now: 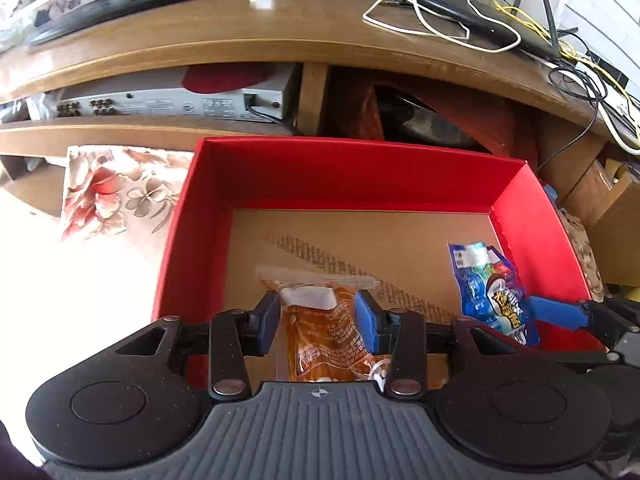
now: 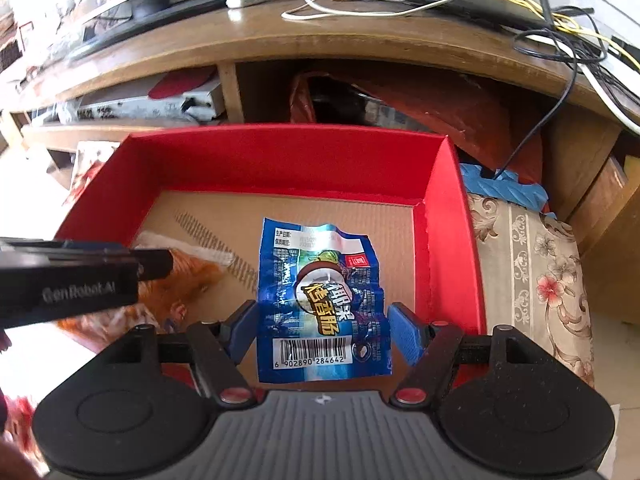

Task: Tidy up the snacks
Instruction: 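Carry both held snacks into the red box and open both tools, then withdraw both tools from the box toward the remaining snacks on the table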

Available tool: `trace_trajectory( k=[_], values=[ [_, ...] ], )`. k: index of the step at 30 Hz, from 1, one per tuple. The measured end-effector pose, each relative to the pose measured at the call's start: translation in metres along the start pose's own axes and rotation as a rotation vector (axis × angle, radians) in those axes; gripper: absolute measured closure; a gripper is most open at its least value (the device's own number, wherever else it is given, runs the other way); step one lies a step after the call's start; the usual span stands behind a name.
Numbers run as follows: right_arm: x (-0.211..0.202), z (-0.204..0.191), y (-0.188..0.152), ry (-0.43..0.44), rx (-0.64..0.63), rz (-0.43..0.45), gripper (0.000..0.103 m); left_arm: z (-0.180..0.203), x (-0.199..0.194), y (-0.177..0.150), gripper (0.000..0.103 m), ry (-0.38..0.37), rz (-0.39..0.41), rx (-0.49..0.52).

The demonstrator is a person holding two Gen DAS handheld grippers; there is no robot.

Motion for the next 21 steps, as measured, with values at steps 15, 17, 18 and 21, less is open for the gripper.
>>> trace_trajectory(
  k=[15, 17, 18, 21],
  values=[
    [-0.023, 0.007, -0.007, 0.014, 0.044, 0.009, 0.035, 0.003, -0.017, -0.015, 0.028, -0.016, -0.006, -0.021],
    [-0.032, 0.009, -0.005, 0.02, 0.053, 0.036, 0.035, 0.003, -0.023, -0.015, 0.025, -0.022, 0.01, -0.026],
    [-0.037, 0.009, -0.004, 0.024, 0.058, 0.046, 0.035, 0.002, -0.027, -0.015, 0.024, -0.026, 0.017, -0.031],
    [-0.051, 0.007, -0.002, 0.035, 0.064, 0.074, 0.035, -0.001, -0.035, -0.017, 0.024, -0.043, 0.025, -0.046]
  ],
)
Point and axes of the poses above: each gripper's, at about its wrist camera, not at the fingertips, and x roughly the way its jaws point, z to its right, y to its top, the point moved 5 cm from there along x, roughly the way its jaws point, and after that the axes turned 9 degrees about -z, right-handed, at the moved point
